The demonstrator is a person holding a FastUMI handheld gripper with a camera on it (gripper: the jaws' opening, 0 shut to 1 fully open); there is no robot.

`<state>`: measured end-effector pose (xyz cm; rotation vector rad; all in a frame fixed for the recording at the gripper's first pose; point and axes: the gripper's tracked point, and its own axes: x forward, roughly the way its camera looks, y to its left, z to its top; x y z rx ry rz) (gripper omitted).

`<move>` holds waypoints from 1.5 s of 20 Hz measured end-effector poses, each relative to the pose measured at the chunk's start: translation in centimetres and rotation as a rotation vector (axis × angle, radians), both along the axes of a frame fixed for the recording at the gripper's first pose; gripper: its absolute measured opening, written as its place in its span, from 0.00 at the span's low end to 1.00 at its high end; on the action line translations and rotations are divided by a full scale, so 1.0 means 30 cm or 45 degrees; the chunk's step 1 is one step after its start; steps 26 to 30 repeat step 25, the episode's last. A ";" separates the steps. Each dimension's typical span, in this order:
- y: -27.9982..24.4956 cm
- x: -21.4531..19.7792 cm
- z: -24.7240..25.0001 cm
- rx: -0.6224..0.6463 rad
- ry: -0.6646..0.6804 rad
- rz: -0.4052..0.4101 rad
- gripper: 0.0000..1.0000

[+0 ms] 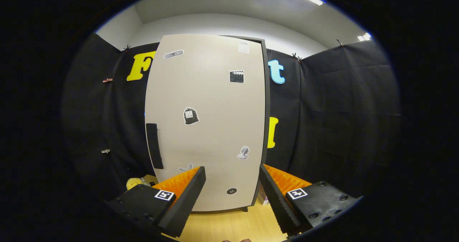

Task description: Open the shoe cabinet door, grab the shoes and put them into the shoe cabinet, then close the shoe cabinet door.

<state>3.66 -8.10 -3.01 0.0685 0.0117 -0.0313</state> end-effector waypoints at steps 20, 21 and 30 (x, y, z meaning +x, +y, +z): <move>0.005 -0.014 -0.002 0.003 0.000 0.003 0.98; 0.005 -0.016 -0.002 0.003 0.000 0.002 0.98; -0.004 -0.022 -0.003 0.005 -0.002 0.003 0.98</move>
